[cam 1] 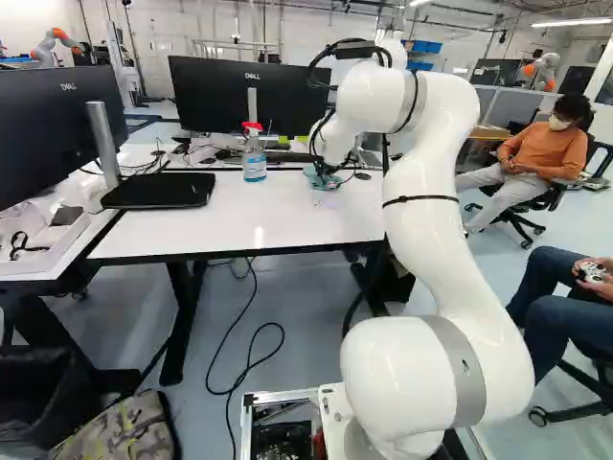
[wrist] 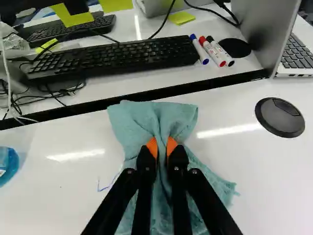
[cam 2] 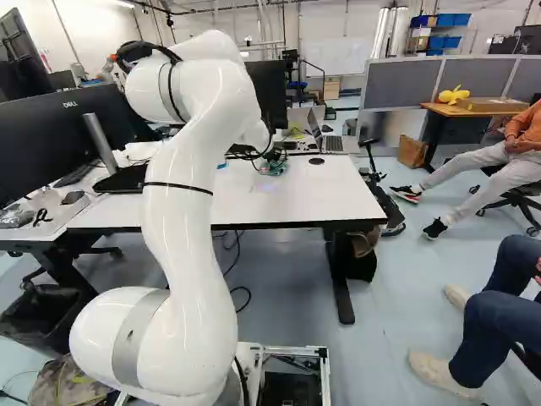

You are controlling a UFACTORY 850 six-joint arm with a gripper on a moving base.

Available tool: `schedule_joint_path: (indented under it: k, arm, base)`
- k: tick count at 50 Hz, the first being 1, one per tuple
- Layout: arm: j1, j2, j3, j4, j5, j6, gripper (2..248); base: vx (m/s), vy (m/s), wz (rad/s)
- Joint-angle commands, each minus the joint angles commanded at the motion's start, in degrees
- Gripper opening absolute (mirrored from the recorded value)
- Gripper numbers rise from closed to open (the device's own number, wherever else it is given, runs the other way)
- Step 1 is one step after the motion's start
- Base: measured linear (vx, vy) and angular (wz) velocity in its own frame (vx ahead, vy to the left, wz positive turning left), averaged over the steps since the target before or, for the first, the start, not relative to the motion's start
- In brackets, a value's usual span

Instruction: Clean the table with the green towel

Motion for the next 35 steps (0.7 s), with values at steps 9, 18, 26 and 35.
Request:
schedule_joint_path:
  k: [9, 18, 26, 35]
  arm:
    - [1.22, 0.08, 0.12, 0.00, 0.00, 0.00, 41]
    - [2.46, 0.12, 0.17, 0.00, 0.00, 0.00, 41]
    - [3.54, 0.11, 0.15, 0.00, 0.00, 0.00, 41]
    - [4.78, 0.05, 0.06, 0.00, 0.00, 0.00, 41]
  base:
    - [0.000, 0.000, 0.000]
    - [0.000, 0.000, 0.000]
    - [0.000, 0.000, 0.000]
    - [0.000, 0.000, 0.000]
